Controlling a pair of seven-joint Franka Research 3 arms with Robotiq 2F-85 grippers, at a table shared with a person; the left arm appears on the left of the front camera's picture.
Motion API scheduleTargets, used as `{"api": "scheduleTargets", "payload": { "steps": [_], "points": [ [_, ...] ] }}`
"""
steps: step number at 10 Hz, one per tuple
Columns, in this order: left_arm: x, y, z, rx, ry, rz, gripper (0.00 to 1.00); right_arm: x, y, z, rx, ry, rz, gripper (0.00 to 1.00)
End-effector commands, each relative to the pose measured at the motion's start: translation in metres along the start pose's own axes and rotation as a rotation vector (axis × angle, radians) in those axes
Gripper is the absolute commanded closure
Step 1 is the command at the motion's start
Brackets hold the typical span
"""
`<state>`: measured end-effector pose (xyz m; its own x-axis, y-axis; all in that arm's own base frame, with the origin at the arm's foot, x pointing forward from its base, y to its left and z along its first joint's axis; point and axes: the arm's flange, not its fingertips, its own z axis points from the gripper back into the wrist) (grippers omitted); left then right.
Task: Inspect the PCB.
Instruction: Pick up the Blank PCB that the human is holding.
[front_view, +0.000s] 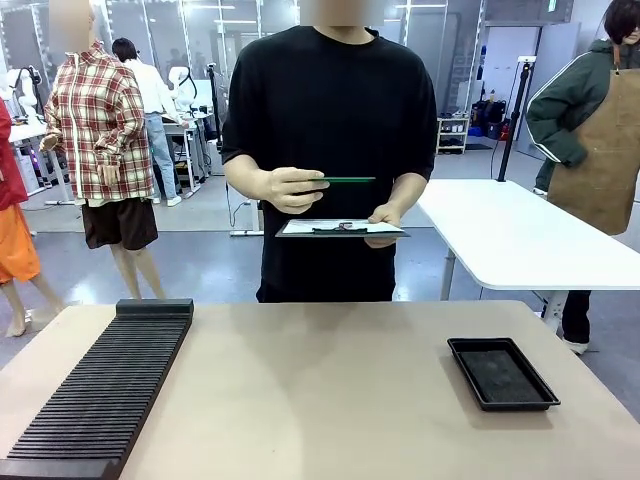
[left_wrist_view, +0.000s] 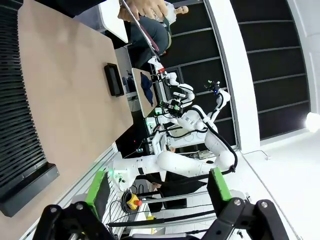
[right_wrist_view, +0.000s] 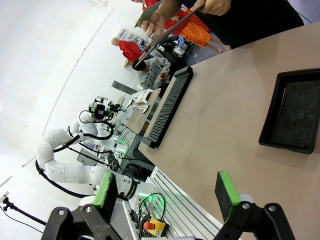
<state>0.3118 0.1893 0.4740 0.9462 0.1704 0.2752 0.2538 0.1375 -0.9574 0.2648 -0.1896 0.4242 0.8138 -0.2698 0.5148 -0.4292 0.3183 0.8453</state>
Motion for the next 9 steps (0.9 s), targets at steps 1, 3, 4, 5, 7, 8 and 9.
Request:
{"api": "scheduleTargets", "payload": {
  "steps": [1, 3, 4, 5, 7, 8, 9],
  "points": [
    [0.0013, -0.0041, 0.0009, 0.009, 0.004, 0.006, 0.00, 0.0009, 0.0005, 0.0006, 0.006, -0.005, 0.021, 0.00],
    [0.0013, -0.0041, 0.0009, 0.009, 0.004, 0.006, 0.00, 0.0009, 0.0005, 0.0006, 0.006, -0.005, 0.021, 0.00],
    [0.0013, -0.0041, 0.0009, 0.009, 0.004, 0.006, 0.00, 0.0009, 0.0005, 0.0006, 0.006, -0.005, 0.021, 0.00],
    [0.0013, -0.0041, 0.0009, 0.009, 0.004, 0.006, 0.00, 0.0009, 0.0005, 0.0006, 0.006, -0.005, 0.021, 0.00],
    [0.0013, -0.0041, 0.0009, 0.009, 0.004, 0.006, 0.00, 0.0009, 0.0005, 0.0006, 0.006, -0.005, 0.021, 0.00],
    [0.0013, -0.0041, 0.0009, 0.009, 0.004, 0.006, 0.00, 0.0009, 0.0005, 0.0006, 0.006, -0.005, 0.021, 0.00],
    [0.0013, -0.0041, 0.0009, 0.009, 0.004, 0.006, 0.00, 0.0009, 0.0005, 0.0006, 0.006, -0.005, 0.021, 0.00]
  ]
}}
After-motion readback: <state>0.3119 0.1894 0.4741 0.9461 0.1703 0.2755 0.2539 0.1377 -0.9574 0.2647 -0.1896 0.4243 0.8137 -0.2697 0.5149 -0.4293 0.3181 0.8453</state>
